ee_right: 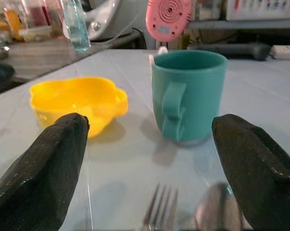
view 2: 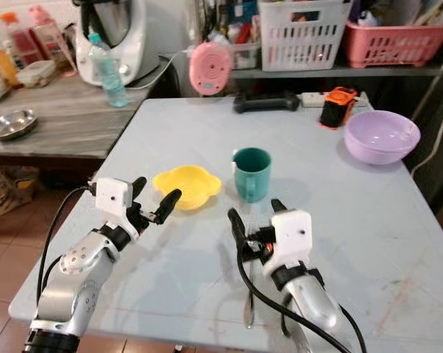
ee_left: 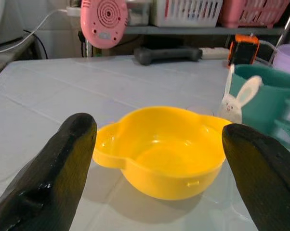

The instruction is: Setting the table

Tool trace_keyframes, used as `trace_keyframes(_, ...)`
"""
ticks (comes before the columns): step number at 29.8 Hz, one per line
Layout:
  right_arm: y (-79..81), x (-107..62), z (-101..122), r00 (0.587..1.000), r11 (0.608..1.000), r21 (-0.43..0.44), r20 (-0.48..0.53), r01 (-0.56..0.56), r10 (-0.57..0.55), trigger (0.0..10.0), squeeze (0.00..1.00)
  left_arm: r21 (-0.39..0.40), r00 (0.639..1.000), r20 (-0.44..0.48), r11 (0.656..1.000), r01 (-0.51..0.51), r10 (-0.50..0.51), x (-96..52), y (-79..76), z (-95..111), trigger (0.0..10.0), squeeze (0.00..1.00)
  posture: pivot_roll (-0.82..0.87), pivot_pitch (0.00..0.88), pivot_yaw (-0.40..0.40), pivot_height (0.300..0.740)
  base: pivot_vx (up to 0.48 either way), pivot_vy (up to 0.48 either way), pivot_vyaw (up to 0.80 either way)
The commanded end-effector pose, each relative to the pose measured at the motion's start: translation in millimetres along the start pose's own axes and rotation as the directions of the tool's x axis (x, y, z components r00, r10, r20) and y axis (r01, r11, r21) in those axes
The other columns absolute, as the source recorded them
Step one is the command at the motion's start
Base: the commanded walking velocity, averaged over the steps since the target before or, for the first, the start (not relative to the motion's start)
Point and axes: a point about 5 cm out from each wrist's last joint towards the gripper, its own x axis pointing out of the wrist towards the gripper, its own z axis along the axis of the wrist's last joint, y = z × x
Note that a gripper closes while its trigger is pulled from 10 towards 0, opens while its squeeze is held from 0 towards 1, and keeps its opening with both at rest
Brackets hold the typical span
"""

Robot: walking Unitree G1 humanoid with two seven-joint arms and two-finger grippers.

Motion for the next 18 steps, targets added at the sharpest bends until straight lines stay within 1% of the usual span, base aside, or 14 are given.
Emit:
trace_keyframes(1,3.1,-1.0,6,1.000,1.000,0.009,0.021,-0.010,0.009,10.0,0.00,-0.048,0.999,-0.023,0.998,-0.048,0.047,4.9,5.4,1,10.0,0.00,-0.08,0.034,0.105,0.740,0.000,0.000,0.00)
trace_keyframes(2,7.3,-1.2,8,0.999,0.999,-0.001,0.021,-0.039,0.039,10.0,0.00,-0.092,0.997,-0.040,0.993,-0.077,0.073,9.8,8.3,0,10.0,0.00,-0.09,0.034,0.111,0.740,0.000,0.000,0.00)
trace_keyframes(4,14.2,-2.2,11,0.995,0.995,-0.027,0.020,-0.096,0.096,10.0,0.00,-0.144,0.994,-0.065,0.985,-0.095,0.086,16.9,9.3,-1,10.0,0.00,-0.09,0.040,0.117,0.740,0.000,0.000,0.00)
trace_keyframes(5,16.9,-2.9,13,0.993,0.993,-0.037,0.021,-0.112,0.113,10.0,0.00,-0.159,0.994,-0.069,0.983,-0.096,0.086,18.4,9.4,0,10.0,0.00,-0.09,0.043,0.120,0.740,0.000,0.000,0.00)
trace_keyframes(7,22.0,-4.7,16,0.988,0.987,-0.056,0.021,-0.151,0.153,10.0,0.00,-0.218,0.994,-0.066,0.971,-0.098,0.086,24.6,8.7,4,10.0,0.00,-0.10,0.047,0.125,0.740,0.000,0.000,0.00)
trace_keyframes(8,26.6,-7.2,17,0.983,0.982,-0.065,0.018,-0.179,0.181,10.0,0.00,-0.244,0.993,-0.084,0.965,-0.096,0.078,30.9,7.6,7,10.0,0.00,-0.11,0.054,0.134,0.740,0.000,0.000,0.00)
trace_keyframes(10,28.6,-8.8,18,0.982,0.981,-0.060,0.016,-0.185,0.186,10.0,0.00,-0.251,0.992,-0.102,0.963,-0.098,0.075,34.9,7.2,8,10.0,0.00,-0.11,0.058,0.139,0.740,0.000,0.000,0.00)
trace_keyframes(11,29.0,-10.2,18,0.984,0.983,-0.053,0.014,-0.178,0.179,10.0,0.00,-0.272,0.990,-0.114,0.956,-0.114,0.085,39.8,8.2,9,10.0,0.00,-0.12,0.067,0.150,0.740,0.000,0.000,0.00)
trace_keyframes(14,29.8,-12.5,18,0.986,0.986,-0.041,0.011,-0.165,0.165,10.0,0.00,-0.303,0.987,-0.123,0.944,-0.132,0.099,45.0,10.0,11,10.0,0.00,-0.12,0.074,0.162,0.740,0.000,0.000,0.00)
trace_keyframes(16,31.0,-14.2,18,0.987,0.987,-0.036,0.009,-0.158,0.159,10.0,0.00,-0.309,0.986,-0.128,0.940,-0.146,0.111,47.3,12.1,13,10.0,0.00,-0.12,0.079,0.173,0.740,0.000,0.000,0.00)
trace_keyframes(18,32.5,-16.6,19,0.990,0.989,-0.037,0.012,-0.140,0.140,10.0,0.00,-0.266,0.982,-0.119,0.948,-0.174,0.147,48.6,19.8,19,10.0,0.00,-0.13,0.083,0.182,0.740,0.000,0.000,0.00)
